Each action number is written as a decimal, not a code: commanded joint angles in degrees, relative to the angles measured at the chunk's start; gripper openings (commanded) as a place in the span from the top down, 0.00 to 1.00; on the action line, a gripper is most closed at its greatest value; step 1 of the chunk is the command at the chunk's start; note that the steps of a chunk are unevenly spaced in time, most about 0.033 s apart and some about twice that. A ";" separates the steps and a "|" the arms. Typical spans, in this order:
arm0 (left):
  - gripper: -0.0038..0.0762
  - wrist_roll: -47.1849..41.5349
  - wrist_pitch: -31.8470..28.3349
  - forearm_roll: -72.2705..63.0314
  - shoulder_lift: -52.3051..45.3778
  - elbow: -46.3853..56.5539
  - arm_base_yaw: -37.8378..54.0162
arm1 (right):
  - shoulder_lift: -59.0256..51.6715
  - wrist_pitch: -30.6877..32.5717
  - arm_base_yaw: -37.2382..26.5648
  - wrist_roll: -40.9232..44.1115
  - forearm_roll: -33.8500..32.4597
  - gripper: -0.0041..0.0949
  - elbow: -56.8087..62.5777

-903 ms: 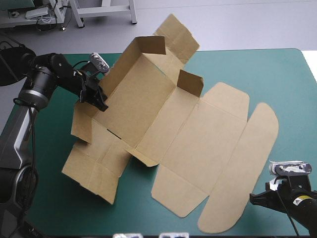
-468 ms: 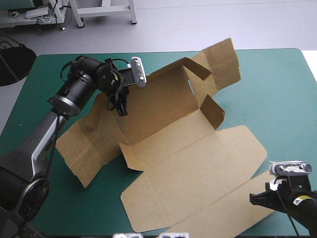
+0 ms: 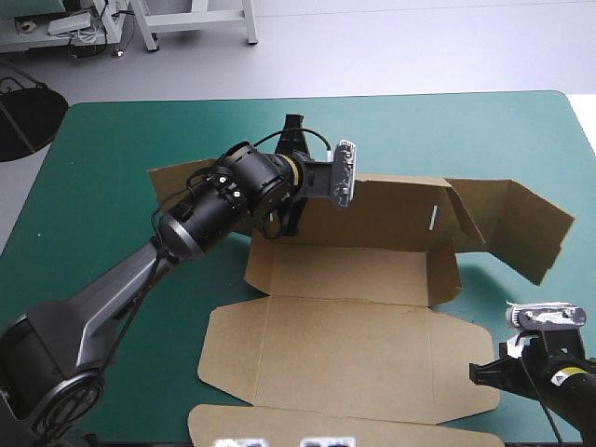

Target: Fold the box

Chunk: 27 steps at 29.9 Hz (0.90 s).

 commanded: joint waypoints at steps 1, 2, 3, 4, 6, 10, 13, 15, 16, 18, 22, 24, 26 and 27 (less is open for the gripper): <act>0.96 -6.84 -3.32 1.83 -3.05 -0.85 -1.24 | 0.55 -2.66 0.01 -0.21 1.53 0.97 -1.48; 0.96 -7.60 -3.32 2.24 -3.05 -0.22 -1.21 | 0.55 -2.66 0.01 -0.21 2.12 0.97 -1.59; 0.96 -8.31 -3.32 2.92 -3.05 0.51 -1.21 | 0.55 -2.66 0.01 -0.21 2.47 0.97 -1.93; 0.96 -9.92 -3.70 4.35 -3.17 1.59 -1.26 | 0.55 -2.66 0.01 -0.21 2.77 0.97 -2.47; 0.96 -13.83 -3.94 7.39 -3.17 3.92 -1.62 | 0.55 -2.66 0.01 -0.04 2.74 0.97 -4.32; 0.96 -23.47 -6.00 15.49 -5.18 10.93 -3.87 | 1.13 -0.30 0.01 1.41 2.74 0.97 -9.66; 0.96 -34.60 -9.32 21.96 -7.54 16.53 -6.13 | 3.16 2.24 0.01 2.32 3.11 0.97 -14.61; 0.96 -40.50 -9.84 25.06 -9.07 19.73 -7.70 | 4.73 2.92 0.01 2.32 4.63 0.97 -17.83; 0.96 -42.55 -9.94 26.49 -9.85 21.43 -8.53 | 5.45 3.02 0.01 2.22 5.80 0.97 -19.08; 0.96 -45.70 -9.83 29.88 -10.86 24.67 -10.01 | 7.39 2.79 0.01 1.27 9.08 0.97 -22.32; 0.96 -51.74 -9.83 35.88 -11.99 30.39 -11.79 | 12.57 2.70 0.01 -0.73 15.30 0.97 -28.97; 0.96 -53.43 -9.83 37.95 -12.10 32.79 -12.36 | 15.42 2.95 0.01 -1.36 16.88 0.97 -32.40; 0.96 -53.54 -10.26 39.15 -12.10 34.64 -12.34 | 19.05 3.17 0.01 -1.98 17.48 0.97 -36.36; 0.96 -53.54 -10.82 39.43 -12.10 35.33 -12.34 | 20.66 3.32 0.01 -2.13 17.60 0.97 -38.41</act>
